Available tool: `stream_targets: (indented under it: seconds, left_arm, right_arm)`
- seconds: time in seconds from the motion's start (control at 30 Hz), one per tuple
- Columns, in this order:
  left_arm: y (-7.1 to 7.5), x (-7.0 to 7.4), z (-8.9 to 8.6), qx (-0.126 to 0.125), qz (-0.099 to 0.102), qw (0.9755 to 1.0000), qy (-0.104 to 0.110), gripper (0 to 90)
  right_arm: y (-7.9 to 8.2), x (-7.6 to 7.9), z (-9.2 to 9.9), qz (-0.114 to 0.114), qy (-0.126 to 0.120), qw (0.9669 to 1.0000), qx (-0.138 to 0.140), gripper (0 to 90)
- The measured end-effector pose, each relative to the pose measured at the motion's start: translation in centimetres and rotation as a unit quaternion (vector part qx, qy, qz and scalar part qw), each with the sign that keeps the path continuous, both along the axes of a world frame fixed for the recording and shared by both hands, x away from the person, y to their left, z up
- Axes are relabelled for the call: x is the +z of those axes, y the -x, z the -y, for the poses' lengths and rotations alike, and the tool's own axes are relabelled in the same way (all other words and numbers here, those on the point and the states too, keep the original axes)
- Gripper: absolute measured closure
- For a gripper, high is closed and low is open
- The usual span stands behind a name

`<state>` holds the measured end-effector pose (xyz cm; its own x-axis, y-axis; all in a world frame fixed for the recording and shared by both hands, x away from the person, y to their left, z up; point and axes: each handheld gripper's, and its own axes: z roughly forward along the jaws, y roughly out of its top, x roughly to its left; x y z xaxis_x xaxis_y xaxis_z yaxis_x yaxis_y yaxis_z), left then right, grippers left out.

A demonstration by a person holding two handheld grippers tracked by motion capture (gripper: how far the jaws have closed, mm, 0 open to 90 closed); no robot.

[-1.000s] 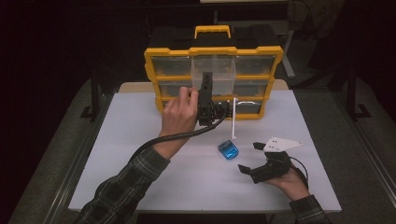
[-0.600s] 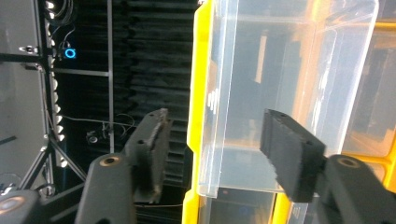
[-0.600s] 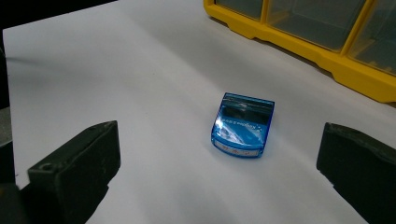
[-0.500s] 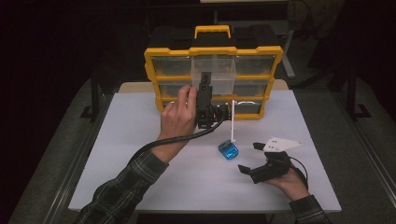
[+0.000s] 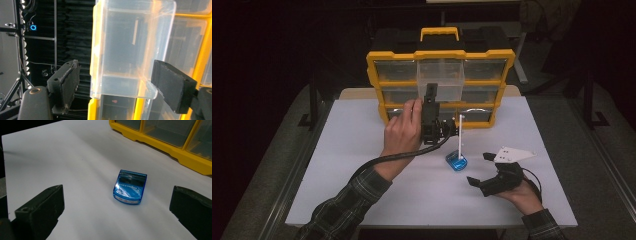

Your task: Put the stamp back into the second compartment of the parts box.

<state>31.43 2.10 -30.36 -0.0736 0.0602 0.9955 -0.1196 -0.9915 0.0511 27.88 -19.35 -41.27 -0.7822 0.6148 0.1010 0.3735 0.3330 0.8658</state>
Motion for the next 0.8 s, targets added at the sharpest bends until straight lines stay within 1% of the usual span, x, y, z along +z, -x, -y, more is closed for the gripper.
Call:
stream_targets:
  seconds: [0.07, 0.13, 0.27, 0.37, 0.5, 0.77, 0.8]
  left_arm:
    - [0.0, -0.5, 0.0, -0.003, -0.004, 1.0, 0.0, 19.4]
    - [0.0, -0.6, 0.0, -0.001, -0.004, 1.0, -0.001, 18.9]
    - [0.2, -1.3, 0.0, 0.001, -0.011, 0.9999, -0.003, 15.7]
    - [0.1, -1.7, -0.1, -0.001, -0.012, 0.9999, -0.001, 13.9]
    - [0.1, -2.5, -0.3, 0.003, -0.022, 0.9998, -0.003, 11.8]
    - [0.3, -3.6, -0.6, 0.003, -0.027, 0.9996, 0.0, 7.5]
    - [0.3, -3.7, -0.7, 0.005, -0.026, 0.9997, 0.0, 5.5]
  right_arm:
    - [0.0, 0.0, 0.0, 0.001, 0.0, 1.0, 0.001, 0.0]
    - [0.0, 0.0, 0.0, 0.001, 0.0, 1.0, 0.001, 0.0]
    - [-0.1, 0.0, 0.0, 0.001, 0.0, 1.0, 0.002, 0.0]
    - [-0.1, 0.0, 0.0, 0.002, 0.0, 1.0, 0.002, 0.0]
    - [-0.1, 0.0, 0.0, 0.001, -0.001, 1.0, 0.002, 0.0]
    - [-0.1, -0.1, -0.1, 0.001, 0.0, 1.0, 0.002, 0.0]
    - [-0.1, -0.1, -0.1, 0.001, 0.0, 1.0, 0.002, 0.0]
